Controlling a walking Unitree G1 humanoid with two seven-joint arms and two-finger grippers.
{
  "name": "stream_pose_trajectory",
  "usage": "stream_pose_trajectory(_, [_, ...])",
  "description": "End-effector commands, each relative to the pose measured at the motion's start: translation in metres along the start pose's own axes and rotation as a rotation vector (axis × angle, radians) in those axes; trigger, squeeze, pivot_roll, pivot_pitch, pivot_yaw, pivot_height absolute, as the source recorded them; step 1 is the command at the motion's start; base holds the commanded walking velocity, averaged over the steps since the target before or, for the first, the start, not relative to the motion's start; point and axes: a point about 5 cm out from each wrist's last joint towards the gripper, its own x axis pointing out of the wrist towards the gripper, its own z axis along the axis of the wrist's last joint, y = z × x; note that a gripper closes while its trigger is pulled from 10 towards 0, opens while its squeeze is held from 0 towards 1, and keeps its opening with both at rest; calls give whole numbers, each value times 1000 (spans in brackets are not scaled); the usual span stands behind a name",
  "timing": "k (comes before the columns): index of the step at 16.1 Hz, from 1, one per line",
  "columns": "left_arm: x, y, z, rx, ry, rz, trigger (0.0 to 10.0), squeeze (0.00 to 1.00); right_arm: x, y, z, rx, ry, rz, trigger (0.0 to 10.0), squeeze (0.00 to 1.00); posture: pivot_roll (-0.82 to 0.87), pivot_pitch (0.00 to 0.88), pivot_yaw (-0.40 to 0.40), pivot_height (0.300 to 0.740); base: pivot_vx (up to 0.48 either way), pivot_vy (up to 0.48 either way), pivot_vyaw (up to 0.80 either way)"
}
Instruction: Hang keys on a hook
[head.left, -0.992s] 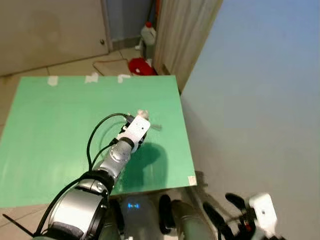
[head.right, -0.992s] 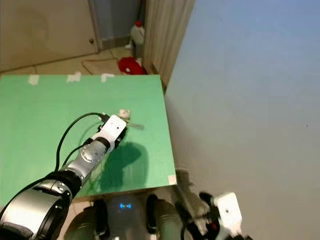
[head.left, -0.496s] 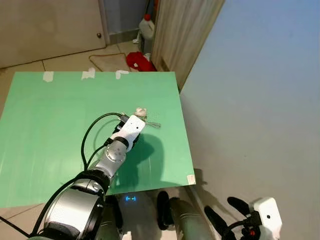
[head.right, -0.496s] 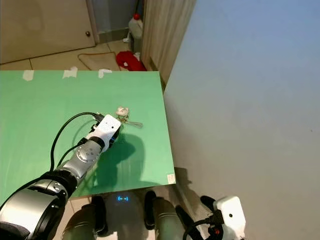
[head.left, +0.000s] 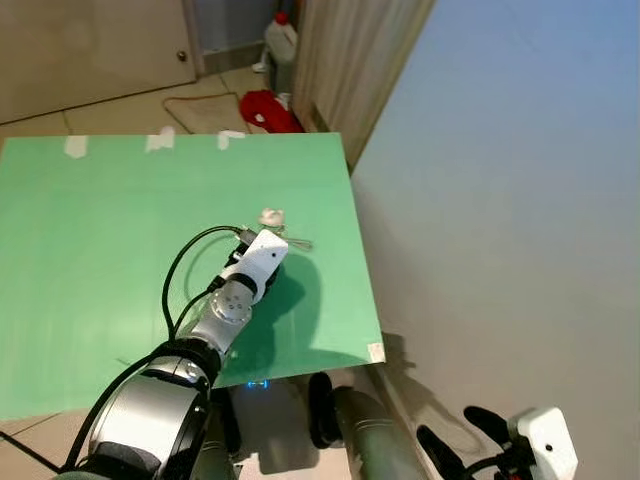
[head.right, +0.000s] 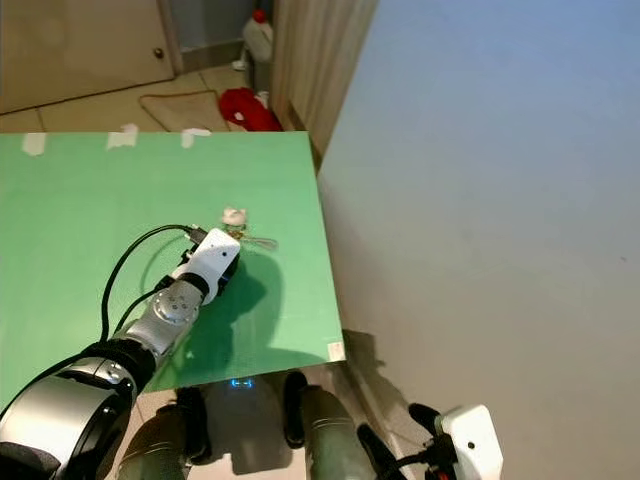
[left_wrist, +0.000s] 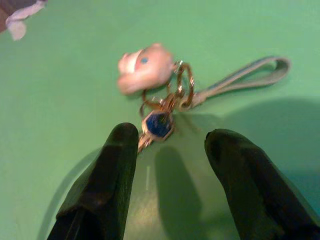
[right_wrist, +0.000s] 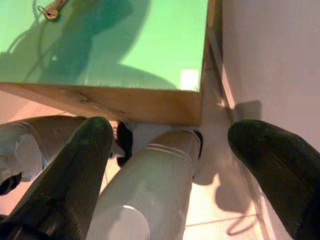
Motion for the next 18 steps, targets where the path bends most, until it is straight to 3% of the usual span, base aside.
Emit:
stream_pose_trajectory(1, [-1,-8,-3,10,15,-20,10000,0,-6,-2,-3,14,22,-19,10000,0,-502,377,-176,740,0,0,0])
stream_pose_trajectory(9, [-1,-4,-4,14,24,-17,10000,0,-11,1,-6,23,29,-23,10000,0,-508,388,-180,740,0,0,0])
stream_pose_trajectory(10, [-1,-4,-5,8,31,-13,4314,0,-11,1,-6,24,30,-22,10000,0,-507,389,-179,740,0,0,0])
stream_pose_trajectory(11, [-1,-4,-5,4,34,-12,627,0,-11,1,-6,23,32,-21,10000,0,-506,389,-181,740,0,0,0])
stream_pose_trajectory(12, [-1,-4,-6,0,36,-16,0,0,-10,0,-7,22,33,-20,10000,0,-506,388,-182,740,0,0,0])
stream_pose_trajectory(18, [-1,-4,-4,-1,33,-25,0,0,-10,-2,-9,20,42,-22,10000,0,-515,391,-189,740,0,0,0])
